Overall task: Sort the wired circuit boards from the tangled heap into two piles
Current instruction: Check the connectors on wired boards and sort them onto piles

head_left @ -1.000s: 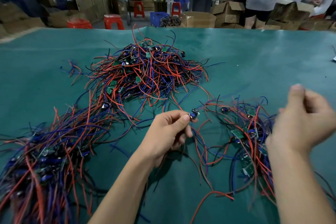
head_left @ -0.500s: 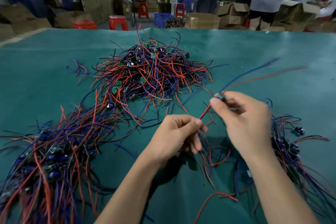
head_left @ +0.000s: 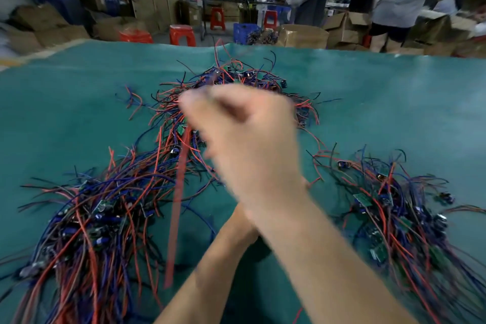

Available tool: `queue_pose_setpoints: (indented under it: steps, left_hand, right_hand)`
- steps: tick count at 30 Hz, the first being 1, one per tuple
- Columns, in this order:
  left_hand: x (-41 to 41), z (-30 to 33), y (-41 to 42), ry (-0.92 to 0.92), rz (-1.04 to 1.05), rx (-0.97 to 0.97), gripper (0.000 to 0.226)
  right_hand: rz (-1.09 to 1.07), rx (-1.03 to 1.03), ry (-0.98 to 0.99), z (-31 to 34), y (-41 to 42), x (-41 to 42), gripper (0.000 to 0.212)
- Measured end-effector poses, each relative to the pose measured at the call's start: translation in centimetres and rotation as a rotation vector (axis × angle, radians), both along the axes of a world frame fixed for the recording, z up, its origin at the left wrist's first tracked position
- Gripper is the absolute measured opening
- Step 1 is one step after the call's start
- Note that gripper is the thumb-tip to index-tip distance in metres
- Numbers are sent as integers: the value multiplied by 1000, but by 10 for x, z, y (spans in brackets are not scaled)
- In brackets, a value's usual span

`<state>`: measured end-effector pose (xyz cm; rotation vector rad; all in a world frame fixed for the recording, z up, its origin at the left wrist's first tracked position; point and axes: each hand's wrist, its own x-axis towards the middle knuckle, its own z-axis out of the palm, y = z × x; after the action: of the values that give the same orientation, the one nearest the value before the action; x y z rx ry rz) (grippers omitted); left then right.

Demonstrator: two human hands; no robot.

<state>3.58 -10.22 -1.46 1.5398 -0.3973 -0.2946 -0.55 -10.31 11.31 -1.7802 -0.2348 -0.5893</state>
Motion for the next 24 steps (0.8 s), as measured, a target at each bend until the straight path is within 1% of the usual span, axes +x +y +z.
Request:
queue_pose_setpoints:
  steps: [1, 2, 3, 4, 5, 6, 7, 9, 11, 13, 15, 17, 18, 20, 24]
  left_hand:
    - [1, 1, -2, 18, -14, -9, 14]
    - [1, 3, -3, 23, -22, -7, 18]
    - [2, 3, -5, 20, -22, -11, 22]
    - [3, 4, -5, 21, -10, -17, 23]
    - [3, 5, -5, 32, 9, -45, 21]
    - [4, 3, -3, 28, 44, -53, 15]
    - [5, 1, -1, 1, 100, -44, 12]
    - [7, 0, 3, -62, 265, 3, 22]
    - [9, 3, 4, -36, 371, -29, 24]
    - [9, 6, 4, 16, 421, -47, 23]
    - [9, 7, 4, 52, 435, -35, 22]
    - [8, 7, 5, 66, 416, -21, 21]
    - [8, 8, 5, 60, 404, -6, 20]
    - [8, 8, 5, 52, 384, 27, 19]
    - [7, 9, 6, 56, 376, 41, 22]
  right_hand:
    - [85, -115, 57, -5, 18, 4, 44]
    - [174, -240, 117, -9, 32, 8, 46]
    - [236, -380, 174, -12, 41, 14, 44]
    - [249, -527, 214, -15, 43, 22, 40]
    - [215, -652, 230, -18, 40, 32, 37]
    - [155, -732, 239, -20, 30, 43, 32]
    - [86, -756, 262, -22, 17, 56, 26]
    - [-73, -740, 349, -26, -19, 80, 14]
    - [-272, -733, 464, -36, -59, 102, 16]
    - [-388, -740, 592, -55, -93, 117, 20]
    - [-406, -732, 669, -75, -112, 125, 23]
    - [-428, -669, 681, -89, -119, 133, 36]
    - [-447, -632, 673, -93, -119, 136, 38]
    - [-450, -601, 660, -97, -115, 143, 37]
    - [-447, -601, 676, -100, -104, 156, 41]
